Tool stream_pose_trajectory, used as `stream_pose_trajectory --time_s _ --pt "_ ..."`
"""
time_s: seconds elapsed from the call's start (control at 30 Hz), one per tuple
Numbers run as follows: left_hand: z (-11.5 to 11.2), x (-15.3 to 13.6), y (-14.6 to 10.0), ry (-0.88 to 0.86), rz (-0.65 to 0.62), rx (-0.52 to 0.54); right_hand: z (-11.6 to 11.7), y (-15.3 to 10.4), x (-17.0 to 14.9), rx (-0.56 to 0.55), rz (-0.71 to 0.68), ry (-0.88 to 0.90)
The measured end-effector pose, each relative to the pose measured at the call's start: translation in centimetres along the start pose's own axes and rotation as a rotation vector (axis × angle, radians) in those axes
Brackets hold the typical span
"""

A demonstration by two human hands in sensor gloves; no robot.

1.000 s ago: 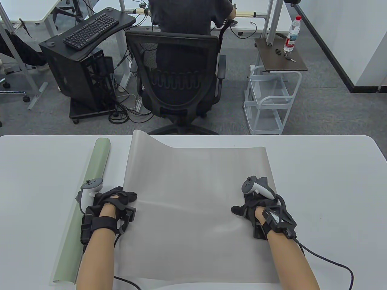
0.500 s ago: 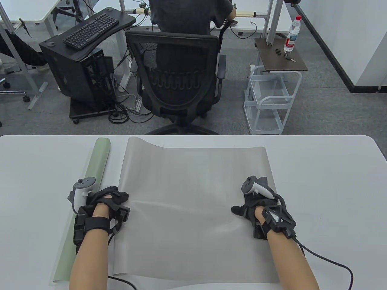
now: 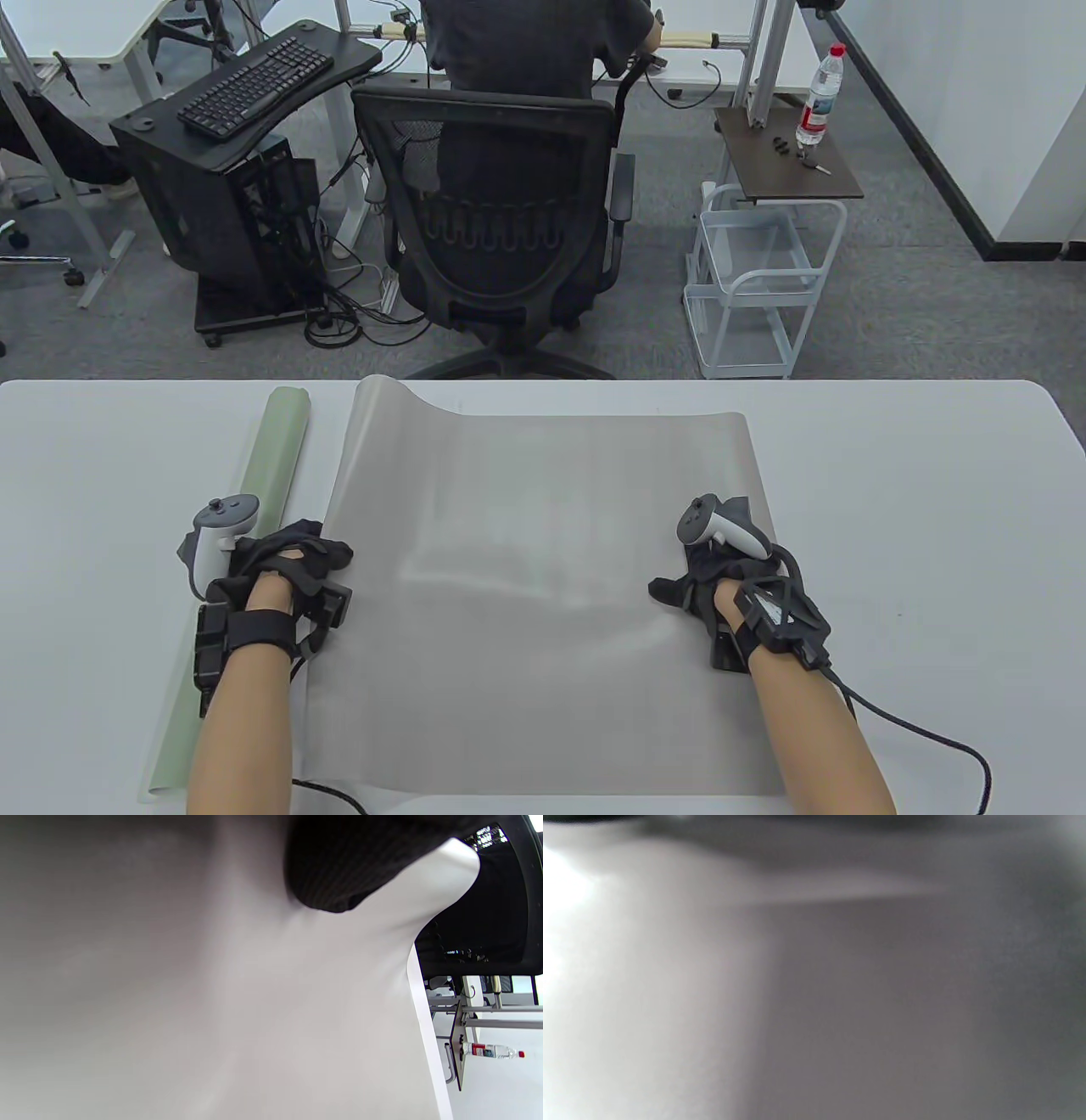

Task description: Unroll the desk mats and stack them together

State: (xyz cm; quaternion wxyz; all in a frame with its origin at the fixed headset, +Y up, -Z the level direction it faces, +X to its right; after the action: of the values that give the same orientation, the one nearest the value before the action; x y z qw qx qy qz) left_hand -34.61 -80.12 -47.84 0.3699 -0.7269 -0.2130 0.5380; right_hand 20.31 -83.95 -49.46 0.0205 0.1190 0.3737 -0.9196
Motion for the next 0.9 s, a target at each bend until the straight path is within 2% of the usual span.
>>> stream_pose_trajectory --time_s 0.1,0.13,0.2,0.3,0.47,0.67,0.77,0.9 --pt "-0.7 0.8 -0.1 0.038 -0.02 0.015 0.0 0.0 0.0 0.002 0.003 -0.003" --pt "-0.9 1.1 -0.1 0.081 -0.024 0.053 0.0 0.0 0.0 0.001 0.003 -0.003" --pt "-1.6 1.9 -0.1 0.157 -0.045 0.052 0.0 0.0 0.0 0.002 0.003 -0.003" --pt "-1.8 2.7 -0.4 0.273 -0.042 0.134 0.0 0.0 0.0 -0.001 0.003 -0.004" --pt "-2.4 3.7 -0.9 0.407 -0.024 0.208 0.0 0.0 0.0 0.0 0.002 -0.005" --pt "-3.0 4.2 -0.7 0.637 0.062 0.294 0.1 0.0 0.1 -0.003 -0.001 -0.004" --pt "-3.1 4.2 -0.3 0.736 0.134 0.31 0.1 0.0 0.1 -0.001 0.0 -0.005" --pt "-3.0 3.8 0.5 0.783 0.222 0.297 0.1 0.1 0.1 -0.003 -0.003 -0.003"
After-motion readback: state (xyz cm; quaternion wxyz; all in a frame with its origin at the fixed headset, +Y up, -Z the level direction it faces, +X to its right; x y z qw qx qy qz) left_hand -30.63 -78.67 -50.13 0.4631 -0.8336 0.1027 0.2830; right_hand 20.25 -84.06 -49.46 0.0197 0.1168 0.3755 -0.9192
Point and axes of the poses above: the tracker on the back of each hand, its own x axis roughly to the thumb side, its own y axis roughly from the wrist to the fingertips, z = x × y, the point moved 5 cm from there along y, roughly from the wrist to the fingertips
